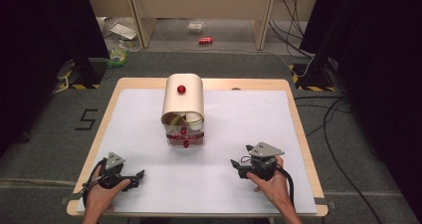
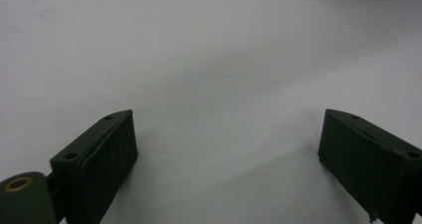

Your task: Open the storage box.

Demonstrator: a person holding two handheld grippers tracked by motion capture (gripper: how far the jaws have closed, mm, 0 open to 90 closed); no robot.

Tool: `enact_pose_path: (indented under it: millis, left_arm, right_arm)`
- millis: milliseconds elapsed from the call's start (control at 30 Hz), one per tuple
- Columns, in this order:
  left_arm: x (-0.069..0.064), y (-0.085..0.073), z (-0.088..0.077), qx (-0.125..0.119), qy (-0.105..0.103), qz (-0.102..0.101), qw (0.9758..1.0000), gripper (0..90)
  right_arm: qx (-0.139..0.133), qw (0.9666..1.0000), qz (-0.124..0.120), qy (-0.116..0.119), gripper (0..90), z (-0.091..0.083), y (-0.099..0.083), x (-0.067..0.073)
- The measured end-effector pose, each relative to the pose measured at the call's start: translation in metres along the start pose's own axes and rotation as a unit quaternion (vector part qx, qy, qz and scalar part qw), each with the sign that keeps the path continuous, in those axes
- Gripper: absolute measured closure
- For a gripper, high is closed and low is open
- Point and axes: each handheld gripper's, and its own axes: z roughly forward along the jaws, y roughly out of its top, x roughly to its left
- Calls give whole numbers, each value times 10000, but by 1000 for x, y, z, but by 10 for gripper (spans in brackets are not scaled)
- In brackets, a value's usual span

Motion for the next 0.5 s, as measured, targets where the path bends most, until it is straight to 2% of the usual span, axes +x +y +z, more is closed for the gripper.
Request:
enact_pose_path:
  millis: [133,367,500]
  left_arm:
    - [0,0,0,1,-1,1,10000,75]
    - [0,0,0,0,-2,0,10000,75]
    - [0,0,0,-4,-3,-4,10000,75]
  right_arm:
    - [-44,9999,-112,102,240,5,5,7]
    - [-133,9984,-469,289,249,15,15,21]
    - [-103,9979,-537,359,243,21,20,29]
